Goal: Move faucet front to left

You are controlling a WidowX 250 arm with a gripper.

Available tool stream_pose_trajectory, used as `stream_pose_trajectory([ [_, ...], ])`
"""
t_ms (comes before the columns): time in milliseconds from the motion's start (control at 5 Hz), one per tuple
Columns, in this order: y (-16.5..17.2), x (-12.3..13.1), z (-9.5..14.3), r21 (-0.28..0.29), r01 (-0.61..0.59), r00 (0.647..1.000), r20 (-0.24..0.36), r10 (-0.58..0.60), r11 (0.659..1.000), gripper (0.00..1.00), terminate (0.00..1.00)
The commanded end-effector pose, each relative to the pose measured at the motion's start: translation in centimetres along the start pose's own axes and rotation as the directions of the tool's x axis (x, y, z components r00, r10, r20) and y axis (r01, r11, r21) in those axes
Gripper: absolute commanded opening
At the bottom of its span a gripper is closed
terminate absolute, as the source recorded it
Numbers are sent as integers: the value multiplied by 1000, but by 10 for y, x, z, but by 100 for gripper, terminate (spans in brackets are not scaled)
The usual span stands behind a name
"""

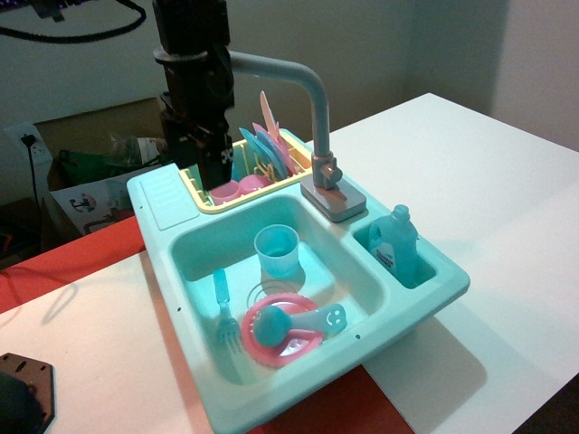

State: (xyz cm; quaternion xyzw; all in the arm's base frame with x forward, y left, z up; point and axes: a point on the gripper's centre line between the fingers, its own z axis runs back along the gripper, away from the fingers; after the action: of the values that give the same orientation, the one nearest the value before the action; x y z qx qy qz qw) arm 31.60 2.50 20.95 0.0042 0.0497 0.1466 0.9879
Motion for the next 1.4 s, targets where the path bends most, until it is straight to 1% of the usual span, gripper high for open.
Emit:
stream_pose_trajectory([
  [0,87,11,39,92,-400,908,173,381,912,100,0],
  [200,142,-3,32,111,-547,834,159,528,830,100,0],
  [400,164,-16,27,78,-501,863,125,490,862,100,0],
  [600,121,-32,21,-31,-257,962,90,259,966,100,0],
  [800,78,-57,18,-64,-61,995,74,65,996,100,0],
  [1000,37,-92,31,-56,1,996,92,5,998,100,0],
  [1200,-3,-131,34,-41,63,994,94,-59,997,100,0],
])
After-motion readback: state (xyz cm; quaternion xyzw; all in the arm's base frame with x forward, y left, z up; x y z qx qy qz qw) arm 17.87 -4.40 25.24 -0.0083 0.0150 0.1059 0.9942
